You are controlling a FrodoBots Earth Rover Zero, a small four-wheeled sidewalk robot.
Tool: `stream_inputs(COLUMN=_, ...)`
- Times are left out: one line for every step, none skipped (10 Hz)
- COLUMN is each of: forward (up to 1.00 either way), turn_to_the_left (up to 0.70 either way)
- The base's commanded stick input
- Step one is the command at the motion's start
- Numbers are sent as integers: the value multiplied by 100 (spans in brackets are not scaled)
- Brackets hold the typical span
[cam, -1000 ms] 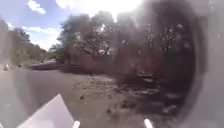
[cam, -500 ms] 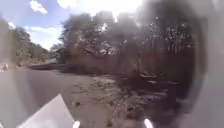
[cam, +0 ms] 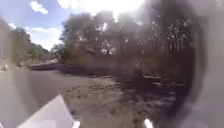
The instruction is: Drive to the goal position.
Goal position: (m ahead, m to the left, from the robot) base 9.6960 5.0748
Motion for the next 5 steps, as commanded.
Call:
stream_inputs(forward=50, turn_to_the_left=0)
stream_inputs(forward=50, turn_to_the_left=0)
stream_inputs(forward=50, turn_to_the_left=0)
stream_inputs(forward=50, turn_to_the_left=0)
stream_inputs(forward=50, turn_to_the_left=0)
